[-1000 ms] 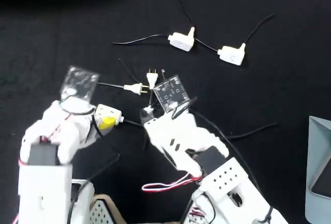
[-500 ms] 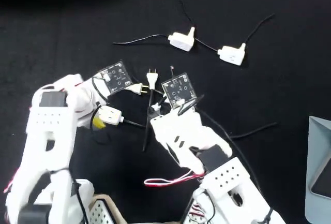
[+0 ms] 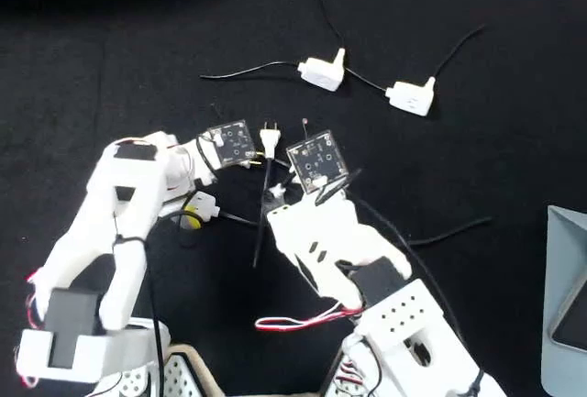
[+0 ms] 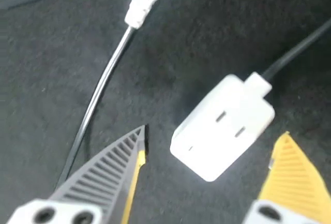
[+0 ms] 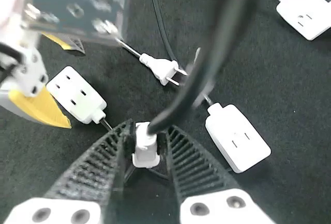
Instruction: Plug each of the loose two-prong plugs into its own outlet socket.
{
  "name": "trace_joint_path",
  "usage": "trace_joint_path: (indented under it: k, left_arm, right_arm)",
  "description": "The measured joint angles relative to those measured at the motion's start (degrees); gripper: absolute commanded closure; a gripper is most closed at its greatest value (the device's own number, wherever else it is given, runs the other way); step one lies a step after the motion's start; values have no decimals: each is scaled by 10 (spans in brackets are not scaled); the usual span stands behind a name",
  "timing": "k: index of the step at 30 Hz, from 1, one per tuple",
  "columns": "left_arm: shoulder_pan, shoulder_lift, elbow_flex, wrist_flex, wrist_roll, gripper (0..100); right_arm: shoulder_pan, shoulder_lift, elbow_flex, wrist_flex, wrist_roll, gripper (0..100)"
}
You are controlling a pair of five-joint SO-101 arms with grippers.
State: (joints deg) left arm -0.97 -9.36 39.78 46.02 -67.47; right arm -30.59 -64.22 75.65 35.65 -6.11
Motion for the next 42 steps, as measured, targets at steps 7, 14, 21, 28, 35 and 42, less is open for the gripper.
trace_joint_path:
  k: [7,14,21,28,35,42]
  left_arm:
    - [4,33,1,-36,0,720]
    - [4,3,49,-40,37,779]
    - [15,-122,149,-40,142,779]
    - [28,-274,251,-20,270,779]
    - [120,-369,253,120,387,734]
    - [97,-388,238,145,388,604]
  right_arm:
    - [0,0,0,0,0,986]
    - [0,0,0,0,0,986]
    - [0,0,0,0,0,986]
    - [32,0,0,0,0,986]
    - [34,0,0,0,0,986]
    - [34,0,0,0,0,986]
